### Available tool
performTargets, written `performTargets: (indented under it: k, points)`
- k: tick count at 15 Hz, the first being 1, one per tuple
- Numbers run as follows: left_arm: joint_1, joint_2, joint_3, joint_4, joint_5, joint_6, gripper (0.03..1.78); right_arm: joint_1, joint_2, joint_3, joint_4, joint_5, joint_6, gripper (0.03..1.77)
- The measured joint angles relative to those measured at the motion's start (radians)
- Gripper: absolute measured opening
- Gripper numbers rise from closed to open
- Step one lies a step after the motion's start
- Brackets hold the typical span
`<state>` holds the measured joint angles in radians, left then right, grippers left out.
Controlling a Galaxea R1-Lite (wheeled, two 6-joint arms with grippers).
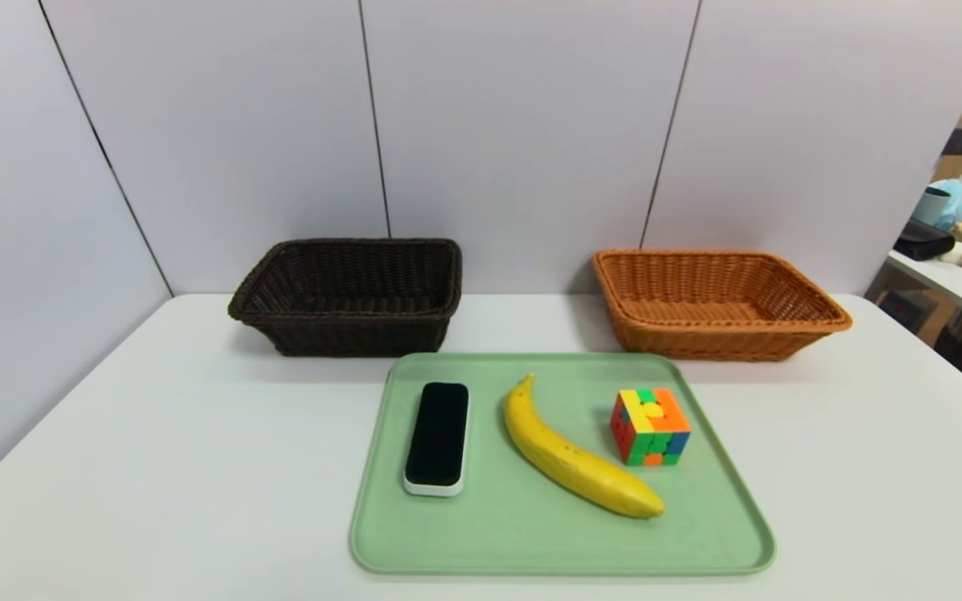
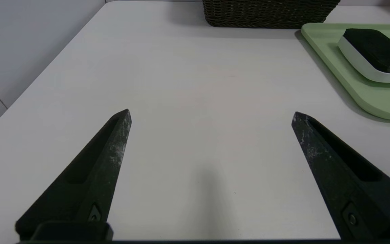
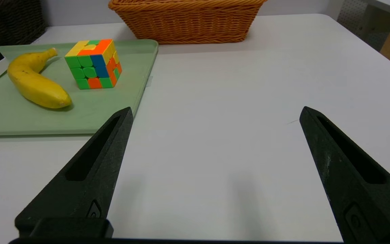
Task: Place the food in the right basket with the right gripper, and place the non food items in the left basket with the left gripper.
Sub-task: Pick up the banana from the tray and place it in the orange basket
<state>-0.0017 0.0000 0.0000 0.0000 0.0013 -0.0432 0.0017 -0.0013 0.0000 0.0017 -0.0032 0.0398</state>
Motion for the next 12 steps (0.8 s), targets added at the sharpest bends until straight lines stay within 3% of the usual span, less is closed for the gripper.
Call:
performTargets:
  k: [12]
  points:
    - [0.000,0.000,0.000,0.000,0.000,0.000,1.69,0.000,0.000,0.000,0.000,0.000,0.000,1.70]
